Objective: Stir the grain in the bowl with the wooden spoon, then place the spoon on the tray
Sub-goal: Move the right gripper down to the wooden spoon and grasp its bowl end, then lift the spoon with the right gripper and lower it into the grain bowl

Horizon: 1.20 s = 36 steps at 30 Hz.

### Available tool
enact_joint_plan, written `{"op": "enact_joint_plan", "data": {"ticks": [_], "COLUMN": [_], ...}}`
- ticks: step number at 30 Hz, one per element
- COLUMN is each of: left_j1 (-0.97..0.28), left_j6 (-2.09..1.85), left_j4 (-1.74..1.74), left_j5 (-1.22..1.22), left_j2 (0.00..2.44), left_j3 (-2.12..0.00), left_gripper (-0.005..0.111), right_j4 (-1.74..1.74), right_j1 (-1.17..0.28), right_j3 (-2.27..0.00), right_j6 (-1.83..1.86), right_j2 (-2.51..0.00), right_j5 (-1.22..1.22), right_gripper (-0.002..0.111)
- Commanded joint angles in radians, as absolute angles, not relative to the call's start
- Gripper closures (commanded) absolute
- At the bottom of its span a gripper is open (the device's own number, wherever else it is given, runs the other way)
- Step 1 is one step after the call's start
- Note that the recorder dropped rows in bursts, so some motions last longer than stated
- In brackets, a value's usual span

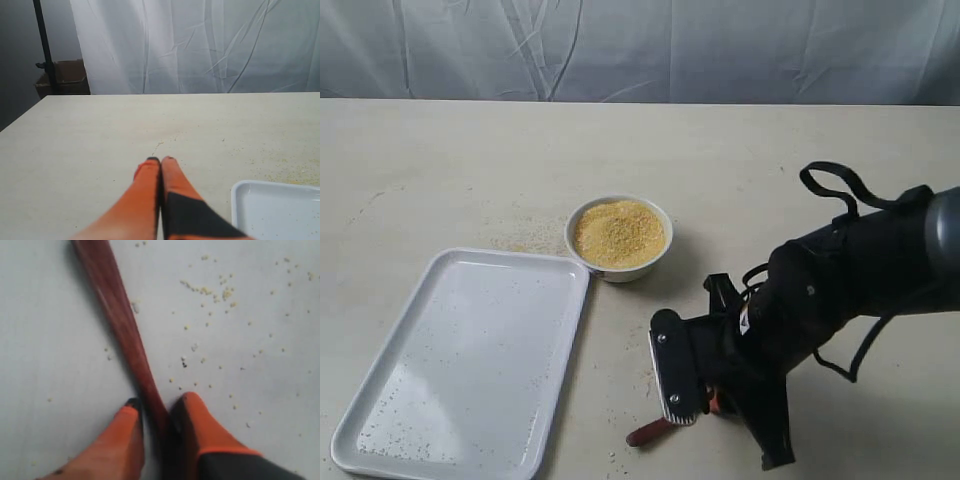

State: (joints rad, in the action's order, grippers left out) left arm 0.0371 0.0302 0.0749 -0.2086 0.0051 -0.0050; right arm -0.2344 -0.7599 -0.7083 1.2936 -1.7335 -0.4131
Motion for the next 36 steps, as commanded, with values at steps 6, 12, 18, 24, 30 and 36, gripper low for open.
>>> {"op": "enact_joint_plan", "data": {"ticks": [6, 12, 18, 24, 30, 36], "left_j1": [0.037, 0.037, 0.037, 0.037, 0.037, 0.037], "left_j6": [0.033, 0.033, 0.033, 0.033, 0.033, 0.033], "left_j4": [0.071, 0.071, 0.071, 0.071, 0.071, 0.071], "left_j5": [-0.202, -0.202, -0.202, -0.202, -0.202, -0.202], "left_j2": [0.000, 0.000, 0.000, 0.000, 0.000, 0.000], "left_j3": [0.000, 0.000, 0.000, 0.000, 0.000, 0.000], "left_gripper": [0.106, 0.106, 0.106, 0.106, 0.106, 0.106], "right_j4": [-0.235, -0.260, -0.333, -0.460, -0.603, -0.578], "right_j1": [-0.759, -0.757, -0.756, -0.736, -0.688, -0.688], "right_j3": [-0.705, -0.752, -0.861, -0.951, -1.076, -1.205], "right_j6": [1.291, 1.162, 0.923, 0.677, 0.654, 0.656], "right_j2": [-1.725, -1.591, -1.512, -1.574, -1.701, -1.856], "right_j5": [-0.408, -0.436, -0.422, -0.319, -0.249, -0.199], "right_gripper": [0.108, 0.108, 0.108, 0.108, 0.108, 0.108]}}
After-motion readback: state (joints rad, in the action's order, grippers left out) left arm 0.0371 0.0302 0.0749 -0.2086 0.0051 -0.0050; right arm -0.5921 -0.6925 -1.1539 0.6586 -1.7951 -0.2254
